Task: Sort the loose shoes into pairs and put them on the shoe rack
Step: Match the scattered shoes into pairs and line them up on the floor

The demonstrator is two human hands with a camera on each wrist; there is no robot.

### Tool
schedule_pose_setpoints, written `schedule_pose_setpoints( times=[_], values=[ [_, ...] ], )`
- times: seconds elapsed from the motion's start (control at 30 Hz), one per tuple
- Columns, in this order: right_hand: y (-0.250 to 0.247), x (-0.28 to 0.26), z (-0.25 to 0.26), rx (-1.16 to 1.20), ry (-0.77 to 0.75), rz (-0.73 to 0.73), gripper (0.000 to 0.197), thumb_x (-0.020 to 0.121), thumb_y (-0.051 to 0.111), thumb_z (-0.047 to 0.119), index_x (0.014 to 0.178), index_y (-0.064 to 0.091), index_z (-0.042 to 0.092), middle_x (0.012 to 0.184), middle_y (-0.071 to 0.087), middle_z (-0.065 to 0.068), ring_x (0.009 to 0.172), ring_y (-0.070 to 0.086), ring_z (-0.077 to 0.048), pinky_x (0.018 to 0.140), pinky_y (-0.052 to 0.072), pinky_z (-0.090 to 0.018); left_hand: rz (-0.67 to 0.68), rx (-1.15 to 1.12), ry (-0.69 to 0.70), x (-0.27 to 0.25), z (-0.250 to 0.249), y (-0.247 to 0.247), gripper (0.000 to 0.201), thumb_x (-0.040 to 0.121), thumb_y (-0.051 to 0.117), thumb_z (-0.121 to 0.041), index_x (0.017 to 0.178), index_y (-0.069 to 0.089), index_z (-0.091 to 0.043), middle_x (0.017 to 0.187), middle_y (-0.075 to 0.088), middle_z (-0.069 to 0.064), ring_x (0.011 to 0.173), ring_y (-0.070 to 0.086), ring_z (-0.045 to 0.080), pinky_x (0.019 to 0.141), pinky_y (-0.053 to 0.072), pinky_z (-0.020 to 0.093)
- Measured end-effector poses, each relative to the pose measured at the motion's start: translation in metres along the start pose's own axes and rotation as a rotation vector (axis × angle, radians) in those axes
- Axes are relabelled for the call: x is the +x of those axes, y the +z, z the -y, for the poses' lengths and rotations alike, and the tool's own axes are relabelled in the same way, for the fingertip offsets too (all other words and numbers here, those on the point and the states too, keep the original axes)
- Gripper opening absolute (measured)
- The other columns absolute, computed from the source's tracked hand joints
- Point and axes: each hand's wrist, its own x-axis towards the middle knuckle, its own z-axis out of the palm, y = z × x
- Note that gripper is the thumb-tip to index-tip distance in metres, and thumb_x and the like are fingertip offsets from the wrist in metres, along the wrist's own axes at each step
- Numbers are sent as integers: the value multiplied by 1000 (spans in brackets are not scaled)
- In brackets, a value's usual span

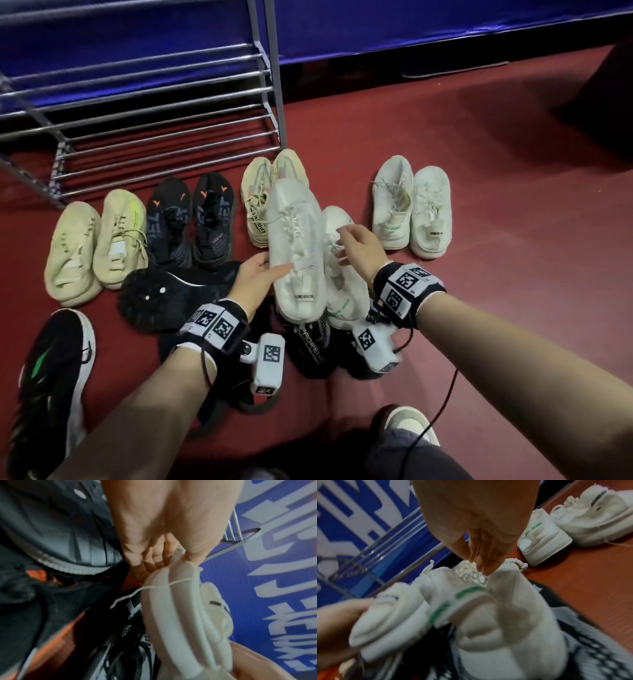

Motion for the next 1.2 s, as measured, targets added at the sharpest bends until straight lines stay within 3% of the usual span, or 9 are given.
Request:
schedule_pose_setpoints(
  times=[0.07,0.17,0.27,0.5,0.63,0.77,0.9,1.0,1.2],
  values=[
    [-4,2,-12,-325,-75,-4,16,92,51,19,103,61,15,90,63,-1,80,63,-21,78,52,-32,-84,74,13,7,8,-13,26,85,65,-5,111,64,-4,101,70,12,89,66,22,77,53,28],
    [-7,-5,-27,-707,-6,236,22,86,54,21,103,64,12,88,65,0,74,62,-18,63,50,-24,-126,136,33,12,16,-16,19,85,66,-9,104,68,-6,102,71,15,98,66,30,88,52,39],
    [-6,-8,-38,-910,-68,290,31,85,57,24,114,61,11,109,57,-5,97,59,-24,85,49,-31,-120,233,43,14,18,-10,25,85,66,-6,110,66,-4,105,70,14,101,65,30,94,51,44],
    [-6,-5,-47,-920,-141,315,43,88,56,25,130,53,15,118,54,-8,105,57,-28,94,47,-37,-43,314,86,11,19,-6,20,86,64,-6,106,65,-11,99,70,7,96,65,25,89,52,39],
    [-8,-1,-50,-848,-150,274,33,86,57,21,119,61,15,111,63,-4,98,61,-23,90,50,-32,-80,234,84,10,15,-9,24,89,62,-7,112,64,-3,106,69,13,101,64,28,91,51,39],
    [-14,0,-52,-551,-65,53,26,87,45,11,97,67,22,87,69,-2,68,62,-14,68,48,-22,-96,163,140,6,2,-3,31,88,64,-6,118,61,-3,109,68,9,94,65,16,88,52,26],
    [-30,7,-51,-303,-19,-223,25,84,46,9,88,66,24,84,70,-2,74,62,-21,79,54,-34,-27,129,212,-3,-14,18,33,86,66,-5,119,62,-6,106,70,2,89,68,8,85,54,22],
    [-41,12,-45,-214,1,-266,28,82,45,9,78,63,31,82,72,-4,74,67,-30,78,56,-45,40,132,269,-8,-24,34,35,86,67,-6,120,62,-10,108,70,-4,91,68,4,83,54,18],
    [-55,10,-49,-184,16,-276,30,84,44,9,74,59,33,81,70,-4,74,66,-30,78,56,-49,77,107,300,-8,-34,48,38,86,66,-4,120,59,-19,102,67,-12,86,65,-8,75,51,9]
  ],
)
